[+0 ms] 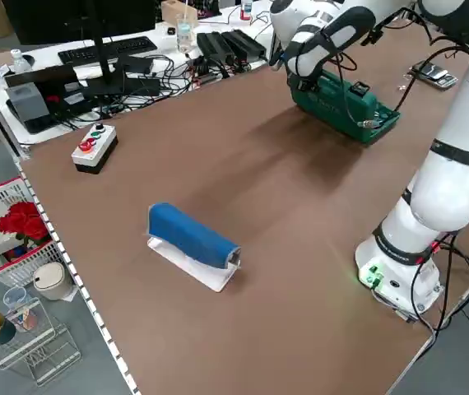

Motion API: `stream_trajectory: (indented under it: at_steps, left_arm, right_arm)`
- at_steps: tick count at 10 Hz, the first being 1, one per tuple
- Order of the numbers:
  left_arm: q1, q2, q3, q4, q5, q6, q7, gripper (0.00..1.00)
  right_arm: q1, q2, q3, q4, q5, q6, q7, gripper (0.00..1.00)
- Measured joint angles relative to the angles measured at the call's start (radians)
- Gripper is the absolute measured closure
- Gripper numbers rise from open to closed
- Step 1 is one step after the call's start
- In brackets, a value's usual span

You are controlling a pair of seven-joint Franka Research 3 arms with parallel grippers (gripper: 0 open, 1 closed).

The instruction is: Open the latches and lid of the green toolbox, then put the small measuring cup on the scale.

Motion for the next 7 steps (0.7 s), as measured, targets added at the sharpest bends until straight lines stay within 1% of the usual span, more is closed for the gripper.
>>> stream_trajectory:
  at_steps: [1,2,4,5,6,7]
  left_arm:
    - [0.001,0.0,0.0,0.0,0.0,0.0,0.0,0.99]
    - [0.006,0.0,0.0,-0.001,0.0,0.0,-0.001,0.99]
    - [0.03,0.0,0.001,-0.005,0.03,0.0,0.0,0.99]
    - [0.044,0.0,0.001,-0.006,0.047,0.0,0.0,0.99]
    - [0.056,0.001,0.001,-0.009,0.054,0.0,0.0,0.99]
    - [0.059,0.004,0.001,-0.011,0.054,0.0,0.0,0.99]
  right_arm:
    - [-0.001,-0.022,-0.043,0.006,-0.15,-0.074,0.066,0.0]
    - [-0.001,-0.061,-0.08,0.012,-0.265,-0.153,0.133,0.0]
    - [0.0,-0.17,-0.151,0.015,-0.438,-0.296,0.205,0.0]
    - [0.0,-0.221,-0.184,0.014,-0.511,-0.345,0.223,0.0]
    - [0.0,-0.265,-0.207,0.014,-0.593,-0.376,0.249,0.0]
    - [0.0,-0.309,-0.218,0.014,-0.679,-0.396,0.289,0.0]
